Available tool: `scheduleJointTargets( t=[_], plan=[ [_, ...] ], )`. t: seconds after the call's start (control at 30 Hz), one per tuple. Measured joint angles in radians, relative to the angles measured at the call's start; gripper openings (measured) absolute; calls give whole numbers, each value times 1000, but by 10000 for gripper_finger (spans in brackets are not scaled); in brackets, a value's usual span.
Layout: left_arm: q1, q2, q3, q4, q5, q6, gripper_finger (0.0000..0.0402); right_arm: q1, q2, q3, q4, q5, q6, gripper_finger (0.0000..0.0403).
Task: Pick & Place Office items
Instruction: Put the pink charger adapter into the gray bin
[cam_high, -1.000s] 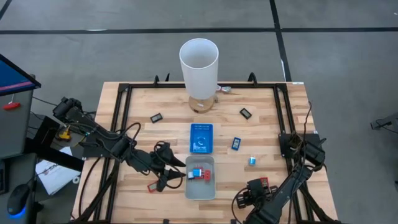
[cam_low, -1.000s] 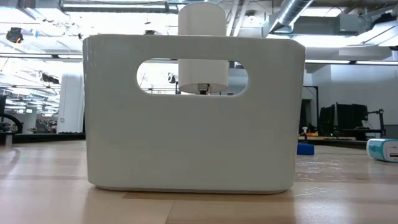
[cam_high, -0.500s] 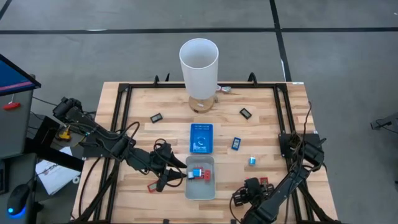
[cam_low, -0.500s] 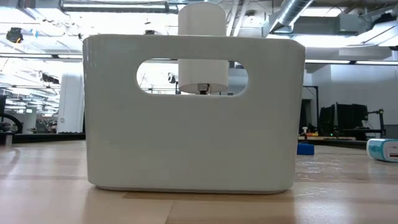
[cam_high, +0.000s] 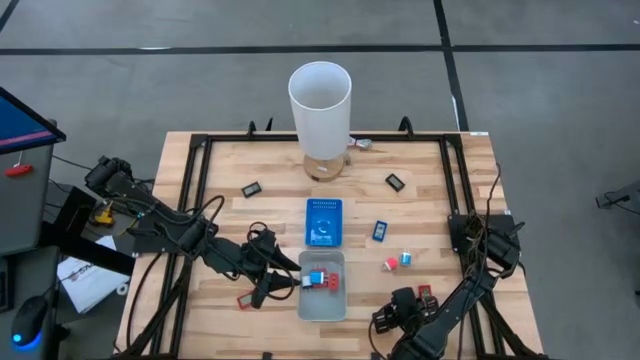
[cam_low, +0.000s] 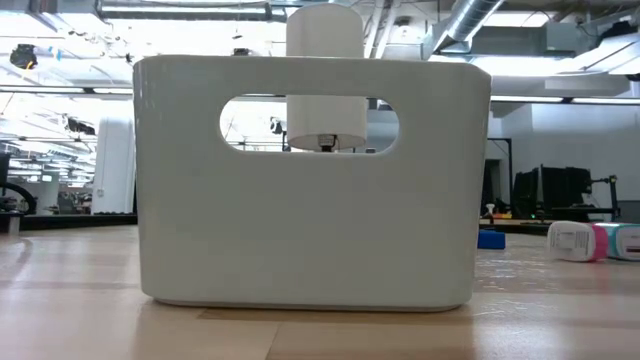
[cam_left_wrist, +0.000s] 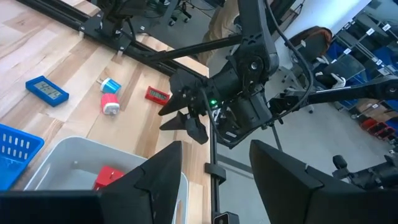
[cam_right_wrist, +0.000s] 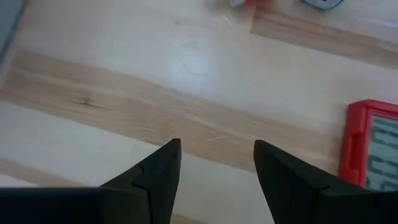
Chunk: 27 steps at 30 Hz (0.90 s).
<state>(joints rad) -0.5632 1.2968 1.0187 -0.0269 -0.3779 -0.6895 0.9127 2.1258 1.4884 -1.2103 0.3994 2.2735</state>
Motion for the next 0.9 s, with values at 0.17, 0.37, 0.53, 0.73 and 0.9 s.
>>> scheduleJointTargets(
  t=[0.17, 0.37, 0.53, 0.73, 0.9],
  plan=[
    [0, 0, 0, 1, 1, 0, 186, -31, -10, 57, -45, 47, 0, 196],
    [0, 0, 0, 3, 1, 0, 186, -100, -11, 116, -87, 49, -7, 196],
    [0, 0, 0, 3, 1, 0, 186, -166, -11, 119, -96, 102, -28, 196],
    [0, 0, 0, 17, 1, -7, 186, -212, -12, 119, -133, 134, -41, 196],
    [0, 0, 0, 29, 1, -7, 186, -237, -40, 119, -187, 137, -41, 196]
  ],
)
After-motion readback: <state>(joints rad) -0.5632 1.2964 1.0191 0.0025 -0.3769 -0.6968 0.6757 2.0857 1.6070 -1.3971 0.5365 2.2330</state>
